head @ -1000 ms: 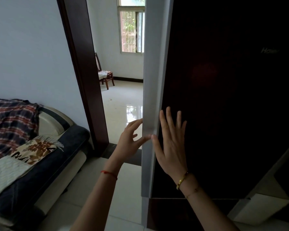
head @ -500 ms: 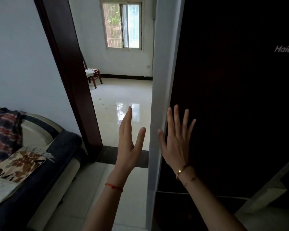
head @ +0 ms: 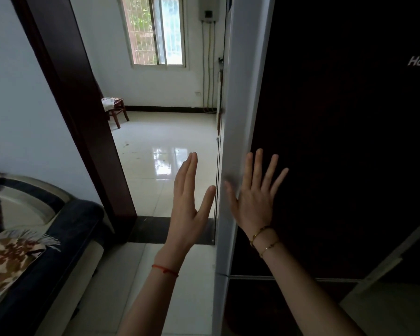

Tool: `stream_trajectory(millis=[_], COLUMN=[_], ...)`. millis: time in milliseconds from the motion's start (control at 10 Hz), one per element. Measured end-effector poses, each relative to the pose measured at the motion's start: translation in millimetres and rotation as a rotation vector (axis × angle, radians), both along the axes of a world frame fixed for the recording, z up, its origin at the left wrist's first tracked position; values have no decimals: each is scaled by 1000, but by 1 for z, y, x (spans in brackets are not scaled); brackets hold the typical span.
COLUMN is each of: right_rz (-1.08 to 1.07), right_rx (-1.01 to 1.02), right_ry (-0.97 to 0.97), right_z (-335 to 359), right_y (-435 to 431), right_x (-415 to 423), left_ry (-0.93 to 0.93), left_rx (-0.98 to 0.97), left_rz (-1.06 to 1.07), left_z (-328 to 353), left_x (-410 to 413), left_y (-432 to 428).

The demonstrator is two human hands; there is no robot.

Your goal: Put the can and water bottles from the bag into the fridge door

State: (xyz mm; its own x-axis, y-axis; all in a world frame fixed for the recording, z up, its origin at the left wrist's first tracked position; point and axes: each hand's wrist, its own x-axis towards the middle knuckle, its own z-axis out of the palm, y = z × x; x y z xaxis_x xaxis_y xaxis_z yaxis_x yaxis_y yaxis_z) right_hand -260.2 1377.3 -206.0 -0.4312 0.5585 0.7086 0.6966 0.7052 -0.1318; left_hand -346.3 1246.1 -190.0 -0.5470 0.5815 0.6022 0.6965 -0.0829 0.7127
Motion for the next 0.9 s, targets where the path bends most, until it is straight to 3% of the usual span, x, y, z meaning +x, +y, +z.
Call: stream_trajectory(millis=[400,700,900], right_rz=[-54,16,303], right_rx=[-4,-49,-306], right_ry=[1,-111,218], right_z=[0,20,35], right_y=[-2,-21,-44], right_x=[-4,26,54], left_ry=[19,23,-17], left_rx=[-3,-24,-16], left_rz=[-71,-104,-139], left_z=[3,5,7], left_x=[2,15,28], left_y=[6,-23,-50])
